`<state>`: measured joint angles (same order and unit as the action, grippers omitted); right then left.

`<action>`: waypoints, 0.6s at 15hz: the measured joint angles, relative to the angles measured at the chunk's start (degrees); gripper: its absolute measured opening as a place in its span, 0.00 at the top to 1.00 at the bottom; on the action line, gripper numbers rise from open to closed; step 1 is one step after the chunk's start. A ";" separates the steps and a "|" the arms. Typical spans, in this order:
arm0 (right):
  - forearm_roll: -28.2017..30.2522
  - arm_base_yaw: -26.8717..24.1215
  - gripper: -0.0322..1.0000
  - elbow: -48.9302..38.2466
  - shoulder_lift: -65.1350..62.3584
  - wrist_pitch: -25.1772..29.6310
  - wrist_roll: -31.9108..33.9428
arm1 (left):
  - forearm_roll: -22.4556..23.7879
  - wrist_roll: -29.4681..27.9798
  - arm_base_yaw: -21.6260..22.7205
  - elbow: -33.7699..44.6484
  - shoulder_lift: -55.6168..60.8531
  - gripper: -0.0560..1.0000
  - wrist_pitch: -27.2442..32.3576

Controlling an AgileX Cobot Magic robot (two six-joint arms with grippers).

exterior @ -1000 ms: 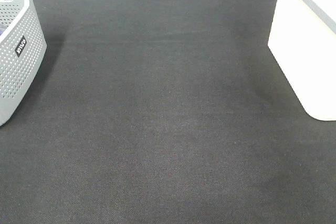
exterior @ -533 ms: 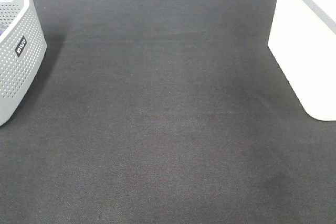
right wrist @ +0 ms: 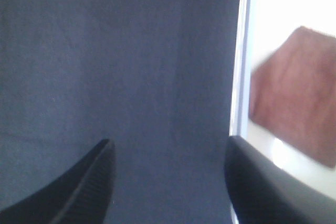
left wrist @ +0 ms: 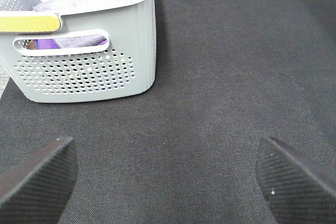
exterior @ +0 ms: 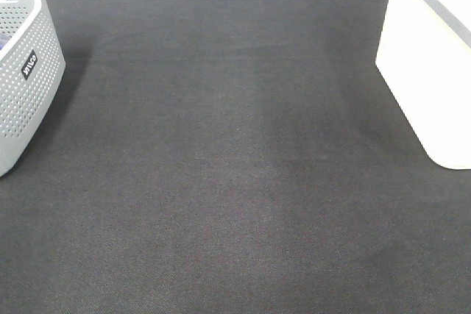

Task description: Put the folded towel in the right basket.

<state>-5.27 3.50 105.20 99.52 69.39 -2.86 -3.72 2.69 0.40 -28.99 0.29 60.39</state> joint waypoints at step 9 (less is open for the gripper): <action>7.91 0.00 0.40 -31.28 -27.90 -0.29 3.44 | 0.00 0.00 0.00 0.00 0.00 0.12 0.00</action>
<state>2.64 3.50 73.91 71.62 69.10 0.57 -3.72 2.69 0.40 -28.99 0.29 60.39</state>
